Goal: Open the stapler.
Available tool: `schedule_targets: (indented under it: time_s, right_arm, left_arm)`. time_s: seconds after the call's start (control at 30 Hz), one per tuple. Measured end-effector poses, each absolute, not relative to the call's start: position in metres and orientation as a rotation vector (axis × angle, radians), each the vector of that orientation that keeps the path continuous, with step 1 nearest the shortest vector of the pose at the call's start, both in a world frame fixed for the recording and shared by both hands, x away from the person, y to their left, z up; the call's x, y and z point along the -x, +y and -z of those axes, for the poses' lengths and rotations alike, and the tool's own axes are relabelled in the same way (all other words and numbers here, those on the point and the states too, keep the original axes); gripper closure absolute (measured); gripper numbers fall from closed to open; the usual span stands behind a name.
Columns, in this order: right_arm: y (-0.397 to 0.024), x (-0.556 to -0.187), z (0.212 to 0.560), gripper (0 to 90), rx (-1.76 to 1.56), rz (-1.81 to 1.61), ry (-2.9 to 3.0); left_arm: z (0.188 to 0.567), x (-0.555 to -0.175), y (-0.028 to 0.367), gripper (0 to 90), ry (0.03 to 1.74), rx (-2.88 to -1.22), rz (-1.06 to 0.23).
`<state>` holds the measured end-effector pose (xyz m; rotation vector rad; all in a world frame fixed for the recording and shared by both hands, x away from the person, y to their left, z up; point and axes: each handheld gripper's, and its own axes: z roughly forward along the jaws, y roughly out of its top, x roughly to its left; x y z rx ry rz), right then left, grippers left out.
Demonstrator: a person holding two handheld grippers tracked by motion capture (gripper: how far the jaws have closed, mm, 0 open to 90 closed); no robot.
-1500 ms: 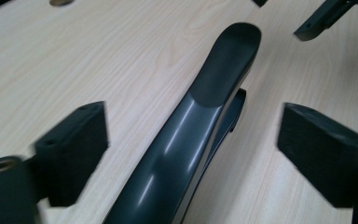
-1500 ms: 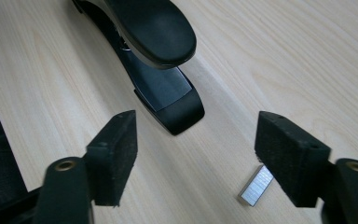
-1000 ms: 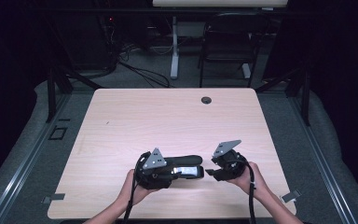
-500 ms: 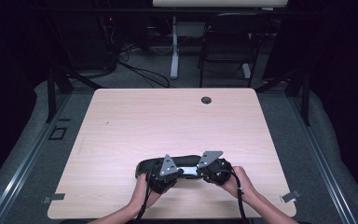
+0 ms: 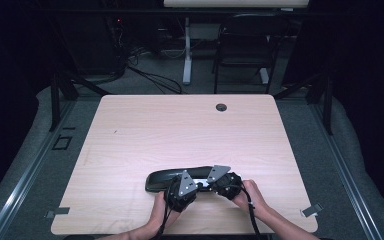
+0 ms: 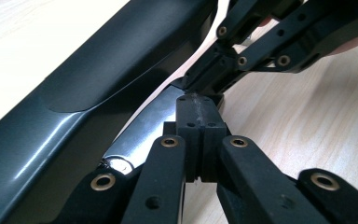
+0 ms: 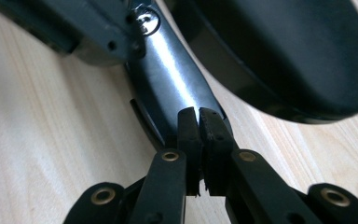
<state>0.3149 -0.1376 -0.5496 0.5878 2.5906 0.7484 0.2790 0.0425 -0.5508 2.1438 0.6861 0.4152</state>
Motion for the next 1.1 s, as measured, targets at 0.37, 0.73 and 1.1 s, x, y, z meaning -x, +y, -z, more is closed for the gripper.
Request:
schedule_targets:
  time_s: [0.37,0.73,1.1]
  right_arm:
    - [-0.136,-0.314,0.556,90.0,-0.57,-0.761,2.578]
    - [-0.136,-0.31,0.562,90.0,-0.601,-0.875,2.531]
    - [-0.133,-0.308,0.56,90.0,-0.478,-0.78,2.549]
  left_arm:
    - [0.556,-0.284,0.045,90.0,0.746,-2.103,-0.422]
    - [0.559,-0.286,0.044,90.0,0.741,-2.073,-0.431]
    - [0.561,-0.289,0.045,90.0,0.723,-2.049,-0.453]
